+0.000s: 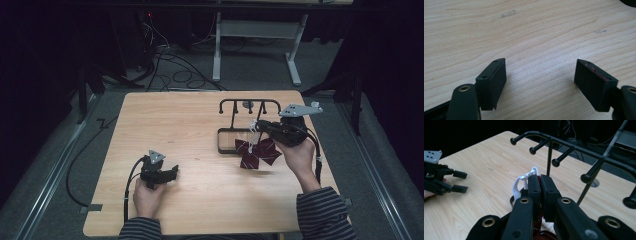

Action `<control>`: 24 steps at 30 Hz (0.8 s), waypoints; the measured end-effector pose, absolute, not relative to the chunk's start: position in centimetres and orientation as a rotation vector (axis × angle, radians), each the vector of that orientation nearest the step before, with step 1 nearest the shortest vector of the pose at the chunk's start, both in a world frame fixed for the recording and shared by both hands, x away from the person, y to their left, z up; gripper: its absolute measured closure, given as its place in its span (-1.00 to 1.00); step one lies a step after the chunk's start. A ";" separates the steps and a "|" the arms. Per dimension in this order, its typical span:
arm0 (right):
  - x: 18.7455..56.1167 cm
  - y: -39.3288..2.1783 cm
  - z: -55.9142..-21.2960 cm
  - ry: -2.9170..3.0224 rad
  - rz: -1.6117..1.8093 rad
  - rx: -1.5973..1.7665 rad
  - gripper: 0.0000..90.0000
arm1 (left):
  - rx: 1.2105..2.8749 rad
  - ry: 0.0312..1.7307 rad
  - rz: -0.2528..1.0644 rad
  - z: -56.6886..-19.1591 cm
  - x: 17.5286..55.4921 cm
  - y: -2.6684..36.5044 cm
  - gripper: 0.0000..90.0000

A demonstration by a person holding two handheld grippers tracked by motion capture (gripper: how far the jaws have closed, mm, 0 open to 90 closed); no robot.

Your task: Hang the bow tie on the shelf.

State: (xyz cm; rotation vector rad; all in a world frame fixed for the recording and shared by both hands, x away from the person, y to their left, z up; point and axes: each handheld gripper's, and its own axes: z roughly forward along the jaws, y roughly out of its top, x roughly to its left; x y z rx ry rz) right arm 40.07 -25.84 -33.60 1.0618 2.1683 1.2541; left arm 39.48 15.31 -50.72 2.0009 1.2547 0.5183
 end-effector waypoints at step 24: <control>42.1 -25.9 -32.0 2.107 1.265 1.104 0.98 | 2.001 1.254 0.518 -50.7 39.5 15.3 -0.42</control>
